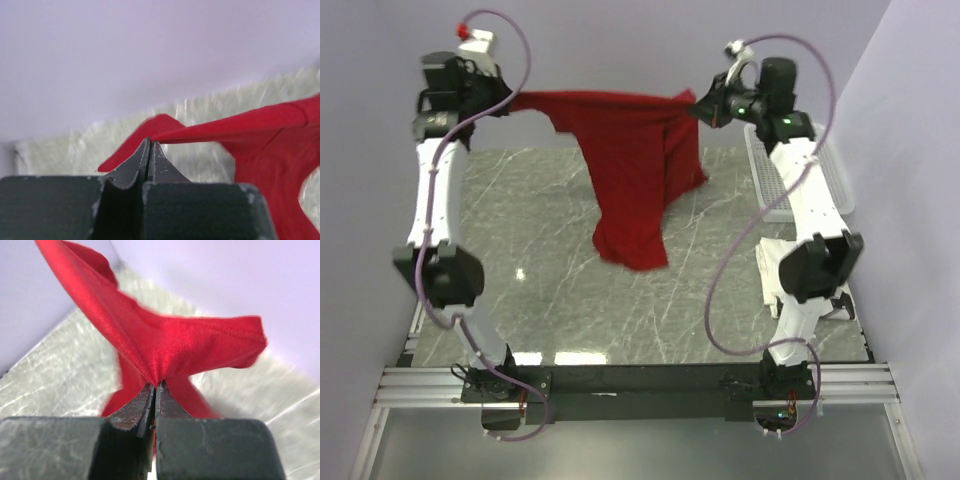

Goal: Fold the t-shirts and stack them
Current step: Flatten the tshirt out

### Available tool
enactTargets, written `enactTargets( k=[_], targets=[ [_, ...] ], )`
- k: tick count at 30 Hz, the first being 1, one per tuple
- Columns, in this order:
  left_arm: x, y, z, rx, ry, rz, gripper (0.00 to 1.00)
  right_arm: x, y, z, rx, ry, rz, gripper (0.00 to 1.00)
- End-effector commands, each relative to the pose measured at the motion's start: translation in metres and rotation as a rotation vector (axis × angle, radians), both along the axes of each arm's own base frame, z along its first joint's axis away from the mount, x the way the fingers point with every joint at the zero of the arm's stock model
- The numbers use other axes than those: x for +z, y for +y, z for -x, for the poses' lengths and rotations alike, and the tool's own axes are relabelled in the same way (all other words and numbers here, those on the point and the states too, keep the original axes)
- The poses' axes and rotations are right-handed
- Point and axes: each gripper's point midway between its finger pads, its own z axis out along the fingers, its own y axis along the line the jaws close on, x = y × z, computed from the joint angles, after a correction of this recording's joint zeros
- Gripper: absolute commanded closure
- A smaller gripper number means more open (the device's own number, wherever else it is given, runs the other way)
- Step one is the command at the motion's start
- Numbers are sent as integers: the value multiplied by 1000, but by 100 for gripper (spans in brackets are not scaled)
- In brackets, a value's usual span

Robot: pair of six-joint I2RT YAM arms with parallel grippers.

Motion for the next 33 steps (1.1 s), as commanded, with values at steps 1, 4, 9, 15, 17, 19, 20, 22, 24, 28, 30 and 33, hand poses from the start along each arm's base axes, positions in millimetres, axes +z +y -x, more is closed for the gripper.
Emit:
enactTargets(
  k=[1,4,9,15,17,19,20,22,24,28,30,33],
  targets=[
    [98,17,47,-38,-305,-48,100,112,-25,45,-43,-322,29,100],
    [82,19,92,-111,-332,-181,100,98,-24,89,27,-365,114,100],
    [-22,15,170,-288,-164,-373,100,-42,-24,190,235,-225,392,52],
    [-169,41,242,-287,163,-470,10,-135,-49,267,249,-88,529,12],
    [-184,38,252,-309,191,-466,8,-144,-54,266,223,-30,542,12],
    [-187,38,251,-305,195,-448,8,-148,-57,257,186,12,558,12],
    [-190,37,247,-310,204,-432,8,-160,-56,249,191,68,567,12],
    [-196,37,237,-312,239,-390,9,-161,-55,236,170,107,571,12],
    [-199,28,235,-362,274,-329,9,-167,-49,215,172,157,565,15],
    [-215,18,210,-382,391,-220,11,-201,-45,165,155,295,586,18],
    [-216,16,196,-348,414,-179,12,-198,-45,138,132,315,599,21],
    [-225,0,178,-338,474,-123,13,-223,-48,107,123,429,645,28]
  ],
)
